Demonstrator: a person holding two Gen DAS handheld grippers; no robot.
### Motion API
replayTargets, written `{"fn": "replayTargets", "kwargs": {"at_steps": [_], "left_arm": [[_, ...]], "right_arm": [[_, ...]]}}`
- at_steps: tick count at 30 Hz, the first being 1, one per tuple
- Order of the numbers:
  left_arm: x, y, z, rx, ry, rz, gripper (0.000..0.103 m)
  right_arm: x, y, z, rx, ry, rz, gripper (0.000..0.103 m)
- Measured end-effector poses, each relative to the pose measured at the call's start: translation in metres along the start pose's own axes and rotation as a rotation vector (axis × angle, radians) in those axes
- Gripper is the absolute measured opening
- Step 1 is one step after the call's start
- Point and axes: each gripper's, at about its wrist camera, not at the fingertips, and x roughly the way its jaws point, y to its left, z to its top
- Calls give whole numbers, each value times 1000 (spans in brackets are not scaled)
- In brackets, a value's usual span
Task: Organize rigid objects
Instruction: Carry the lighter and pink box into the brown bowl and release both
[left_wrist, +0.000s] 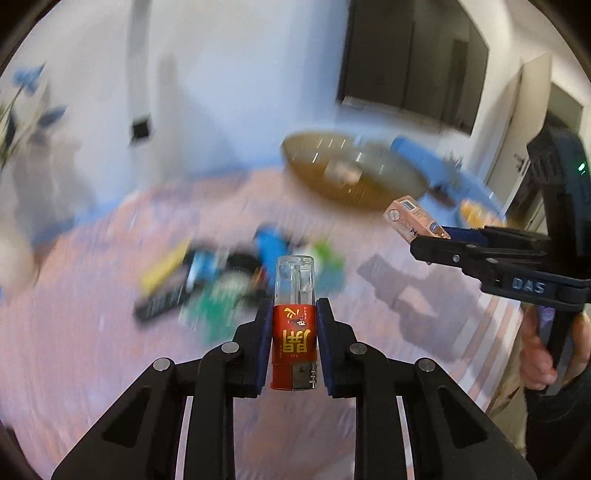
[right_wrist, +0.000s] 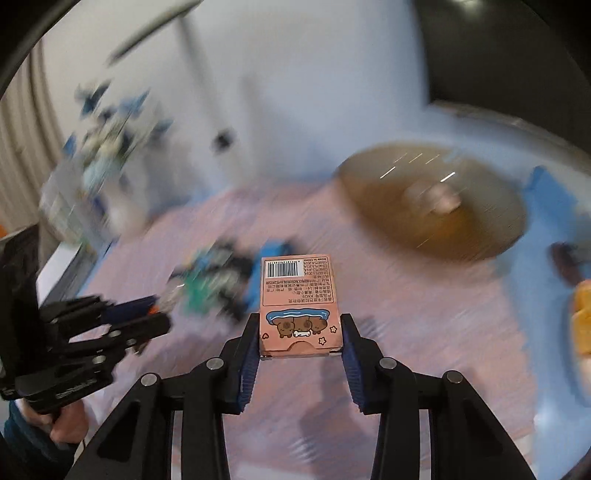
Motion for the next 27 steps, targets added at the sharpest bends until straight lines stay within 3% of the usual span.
{"fn": "replayTargets", "kwargs": {"at_steps": [3,7,10,14,19,20,21,22,24,27], "left_arm": [[11,-12,43,19,-47,-27,20],[52,-22,96,-10,-52,-72,20],[84,-31,113,-22,-20,-102,20],[124,-47,123,15,3,-88,20],[149,-57,131,24,35,-112,20],[154,-59,133,23,42,-117,22],[154,-59,134,26,45,-115,36],[153,-59,135,31,40,-95,41],[138,-54,133,34,6,-74,54],[108,-36,130,-6,-32,-82,65]], "right_arm": [[-12,-36,30,71,-47,-115,40],[-8,-80,57,160,-50,-185,40],[4,-100,69,192,-19,-216,40],[26,-110,77,210,30,-240,40],[55,-116,85,198,83,-285,41],[62,-117,86,198,103,-296,43],[65,-120,85,199,113,-312,51],[67,-122,85,202,113,-345,55],[59,-125,83,214,90,-373,55],[36,-127,78,245,30,-369,58]]}}
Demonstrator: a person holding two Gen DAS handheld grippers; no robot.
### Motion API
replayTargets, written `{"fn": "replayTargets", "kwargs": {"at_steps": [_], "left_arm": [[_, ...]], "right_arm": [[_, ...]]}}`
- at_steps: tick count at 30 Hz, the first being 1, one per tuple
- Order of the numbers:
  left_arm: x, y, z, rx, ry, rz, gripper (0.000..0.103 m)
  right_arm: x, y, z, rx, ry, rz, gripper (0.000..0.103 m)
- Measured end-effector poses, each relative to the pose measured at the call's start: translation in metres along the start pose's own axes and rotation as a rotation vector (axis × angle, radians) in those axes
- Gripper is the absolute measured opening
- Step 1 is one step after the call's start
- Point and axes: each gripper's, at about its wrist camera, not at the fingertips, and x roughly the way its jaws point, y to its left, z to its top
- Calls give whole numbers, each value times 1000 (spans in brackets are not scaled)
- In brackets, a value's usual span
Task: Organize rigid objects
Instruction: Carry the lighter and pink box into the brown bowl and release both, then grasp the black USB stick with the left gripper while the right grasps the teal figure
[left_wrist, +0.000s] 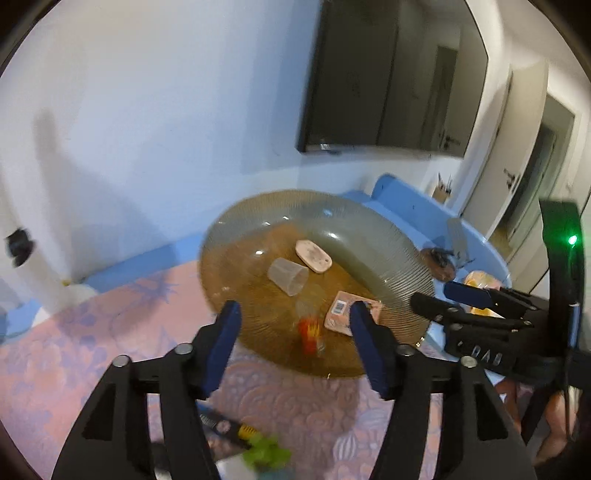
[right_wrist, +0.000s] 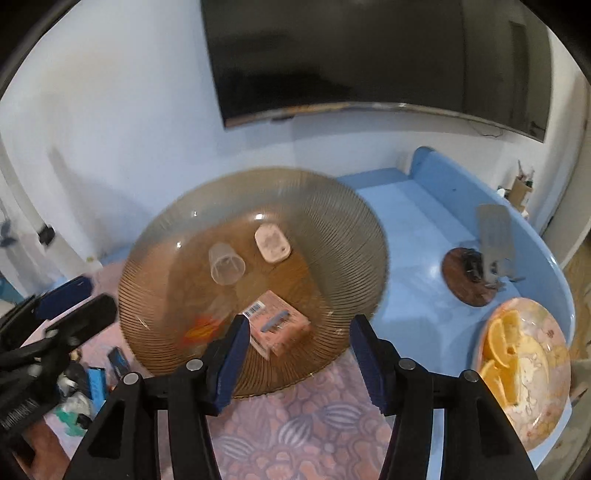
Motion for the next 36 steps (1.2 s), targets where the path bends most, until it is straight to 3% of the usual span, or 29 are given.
{"fn": "replayTargets", "kwargs": {"at_steps": [4,7,14,17,23,27,29,36], "left_arm": [[-53,20,-7,-29,-87,40,66],[-93,28,-19,-30,-135,124,66],[-176,39,-56,-21,-227,202,66],[-191,41,-74,-1,-254,297,66],[-194,69,-113,-35,-199,338,66],[-175,99,-146,-63,-161,389,66],[-155,115,-160,-94,-114,389,66],[-119,144,-186,-163,-17,364,66]], "right_arm": [[-29,-4,-8,-2,-44,20,61],[-49,8,-15,-20,-61,69,61],[-82,76,-49,-174,-72,198,61],[-83,111,-73,-254,-49,226,61],[-73,141,-107,-304,9,297,61],[-60,144,-121,-313,-22,343,61],[-54,142,-131,-329,-95,382,61],[-15,129,-143,-279,-34,378,61]]}}
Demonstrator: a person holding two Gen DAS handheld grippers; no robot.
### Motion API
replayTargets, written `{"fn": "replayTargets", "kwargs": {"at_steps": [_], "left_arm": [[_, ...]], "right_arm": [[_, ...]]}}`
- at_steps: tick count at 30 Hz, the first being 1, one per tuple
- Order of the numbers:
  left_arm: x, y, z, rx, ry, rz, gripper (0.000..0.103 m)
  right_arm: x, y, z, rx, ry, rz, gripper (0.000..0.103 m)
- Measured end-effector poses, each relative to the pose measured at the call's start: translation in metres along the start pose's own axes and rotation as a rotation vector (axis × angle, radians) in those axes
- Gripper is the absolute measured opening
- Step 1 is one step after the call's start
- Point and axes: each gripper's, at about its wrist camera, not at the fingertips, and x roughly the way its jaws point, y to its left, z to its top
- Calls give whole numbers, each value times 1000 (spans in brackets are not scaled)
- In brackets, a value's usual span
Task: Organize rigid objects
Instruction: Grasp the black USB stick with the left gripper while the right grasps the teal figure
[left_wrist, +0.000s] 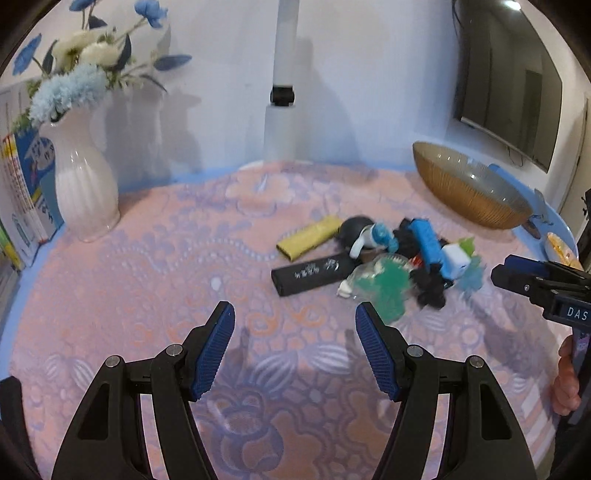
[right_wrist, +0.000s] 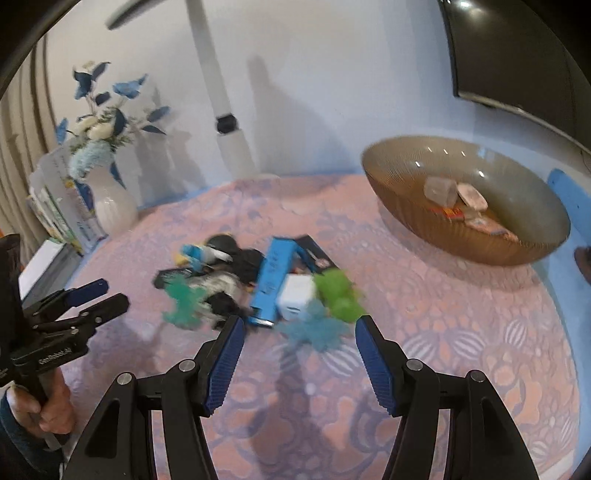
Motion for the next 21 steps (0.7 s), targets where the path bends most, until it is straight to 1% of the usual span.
{"fn": "replayTargets", "kwargs": {"at_steps": [2,5,6,7,8,9,10,11,12,13,15,17,21], "left_arm": [[2,-2,1,9,11,-6,66],[7,-6,5,45,60,-20,66],[10,-7,8,76,91,-28,67],[13,-7,11,104,118,-39,69],[20,-9,15,156,165,-53,77],[25,-11,19,206,185,-40,77],[29,-13,24,261,178,-3,77],[32,-15,27,304,170,15,77],[37,-16,31,354,169,15,77],[44,-17,34,389,182,-2,77],[58,-20,37,429,216,-25,77],[71,-20,40,446,231,-44,77],[85,-20,42,420,248,-134,76]], "right_arm": [[7,-6,-1,27,27,8,61],[11,-11,0,40,39,6,61],[11,-12,0,45,45,10,61],[13,-15,-1,54,55,18,61],[14,-16,-1,61,61,21,61],[15,-18,-2,69,65,22,61],[16,-19,-2,75,69,25,61],[16,-20,-2,79,73,27,61],[17,-20,-3,80,76,27,61],[18,-20,-3,82,80,21,61],[21,-21,-3,89,98,5,61],[28,-23,-3,100,130,6,61],[33,-23,0,113,149,-9,62]]}}
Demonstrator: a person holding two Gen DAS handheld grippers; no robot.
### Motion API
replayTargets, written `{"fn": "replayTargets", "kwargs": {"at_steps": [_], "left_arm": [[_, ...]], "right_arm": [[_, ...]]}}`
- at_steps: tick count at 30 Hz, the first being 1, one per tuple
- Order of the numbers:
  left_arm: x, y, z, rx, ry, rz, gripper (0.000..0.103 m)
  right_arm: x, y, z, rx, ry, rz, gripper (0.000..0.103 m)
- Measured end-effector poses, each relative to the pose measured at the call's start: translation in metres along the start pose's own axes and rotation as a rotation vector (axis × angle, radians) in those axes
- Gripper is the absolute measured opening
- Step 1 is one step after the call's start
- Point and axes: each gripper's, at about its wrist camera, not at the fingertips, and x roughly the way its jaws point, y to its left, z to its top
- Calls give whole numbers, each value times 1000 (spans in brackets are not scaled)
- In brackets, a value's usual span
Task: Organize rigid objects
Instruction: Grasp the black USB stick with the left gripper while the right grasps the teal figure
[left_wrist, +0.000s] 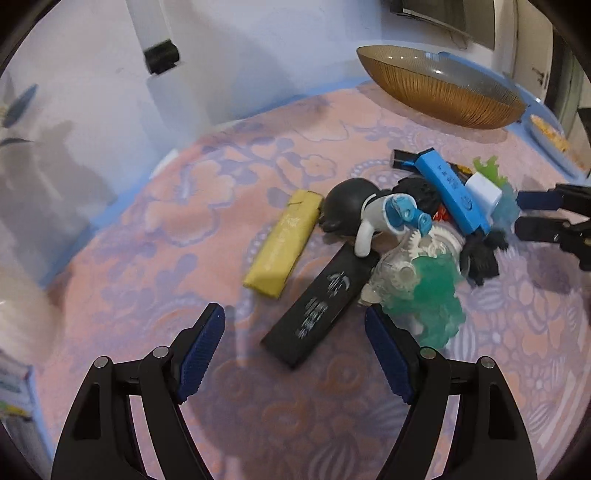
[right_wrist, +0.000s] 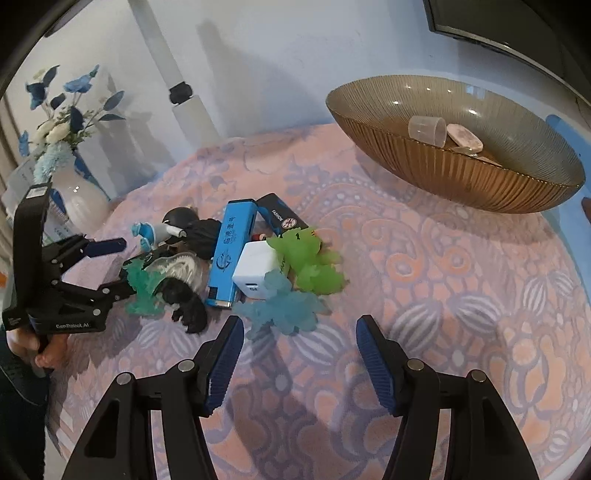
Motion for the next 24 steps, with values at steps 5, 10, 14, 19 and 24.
{"fn": "replayTargets", "kwargs": {"at_steps": [5,10,14,19,24], "left_arm": [[4,0,5,-26,-25,-82,56],[-5,-10,1,-44,-42,-84,23],[-15,-19,-8,-113,-20,-38,21],[-41,-31,-37,-187,-23,-52,21],[-62,-47,-71,-222,-13,-49,21]], "right_arm": [[8,16,3,-55,21,-21,62],[11,24,3,-77,8,-58,55],[3,31,-4,-108,1,-50,55],[-28,35,-25,-151,-22,33,55],[-38,43,-50,-230,7,59,55]]}}
